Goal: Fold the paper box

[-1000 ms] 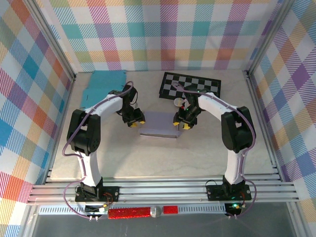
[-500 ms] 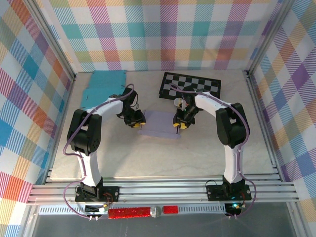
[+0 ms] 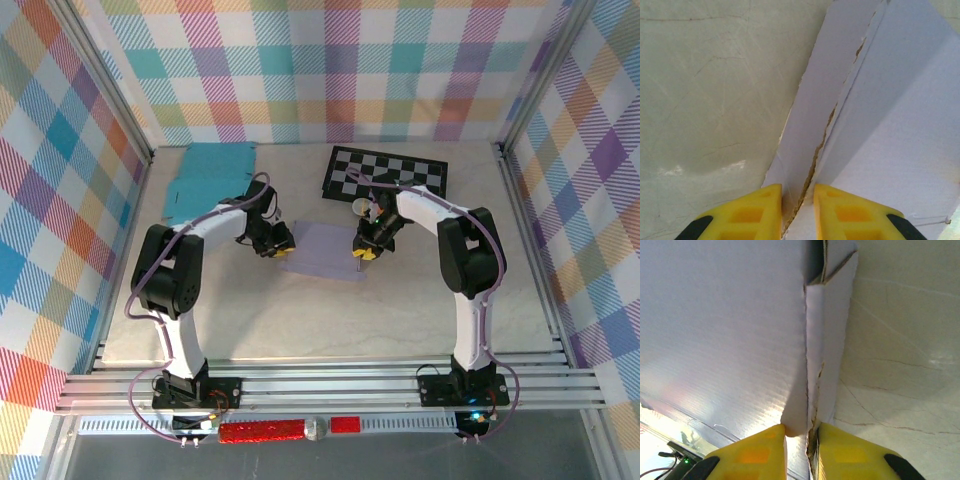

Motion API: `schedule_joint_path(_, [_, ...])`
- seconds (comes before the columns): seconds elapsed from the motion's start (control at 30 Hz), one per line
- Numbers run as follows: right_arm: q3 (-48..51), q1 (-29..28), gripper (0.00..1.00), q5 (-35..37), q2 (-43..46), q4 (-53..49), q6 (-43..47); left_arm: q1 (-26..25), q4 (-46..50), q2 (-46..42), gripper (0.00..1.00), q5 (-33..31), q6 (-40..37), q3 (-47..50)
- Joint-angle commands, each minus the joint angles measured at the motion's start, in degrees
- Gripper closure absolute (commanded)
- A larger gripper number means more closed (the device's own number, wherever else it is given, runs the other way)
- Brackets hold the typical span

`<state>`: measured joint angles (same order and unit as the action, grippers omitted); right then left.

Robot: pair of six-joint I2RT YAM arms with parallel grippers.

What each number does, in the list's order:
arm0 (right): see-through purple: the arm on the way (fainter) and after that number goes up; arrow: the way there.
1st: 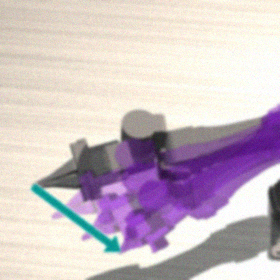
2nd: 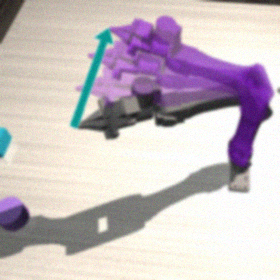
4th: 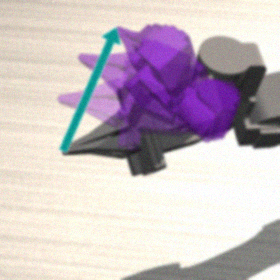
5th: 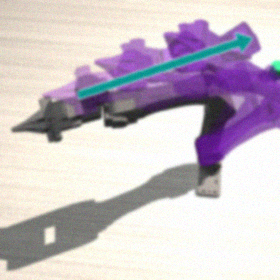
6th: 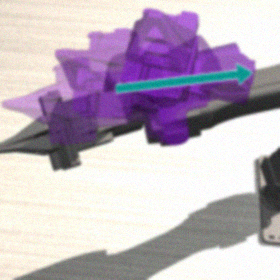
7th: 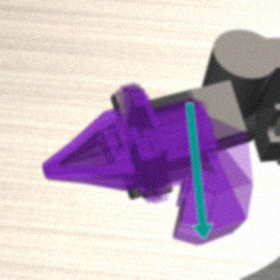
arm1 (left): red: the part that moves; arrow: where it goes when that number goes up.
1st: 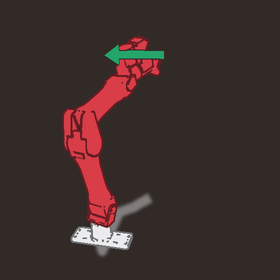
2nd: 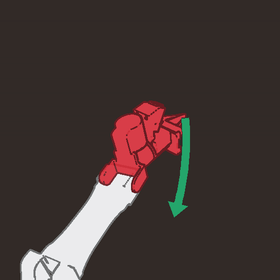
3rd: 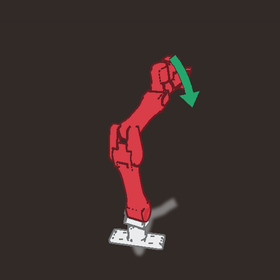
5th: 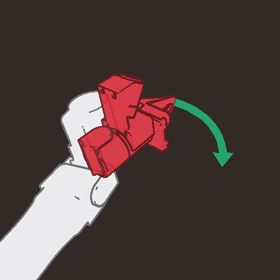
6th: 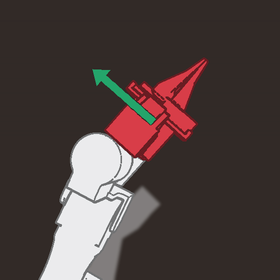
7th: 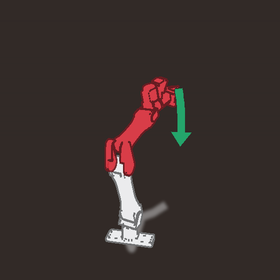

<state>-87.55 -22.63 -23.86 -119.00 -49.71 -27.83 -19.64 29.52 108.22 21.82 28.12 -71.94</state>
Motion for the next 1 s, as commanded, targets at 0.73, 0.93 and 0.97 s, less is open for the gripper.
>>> schedule_joint_path(0.73, [6.96, -0.53, 0.81, 5.84, 3.82, 0.12, 7.27, -6.03, 7.46, -6.67, 0.60, -1.03, 0.67, 1.12])
schedule_joint_path(0.93, [6.88, -0.17, 0.81, 4.66, 3.69, -0.03, 7.46, -4.44, 7.13, -4.60, 0.58, 0.77, -0.55, -0.06])
schedule_joint_path(0.97, [6.92, -0.22, 0.81, 4.68, 3.60, -0.03, 7.41, -4.44, 7.05, -3.99, 0.58, 1.22, -0.65, -0.52])
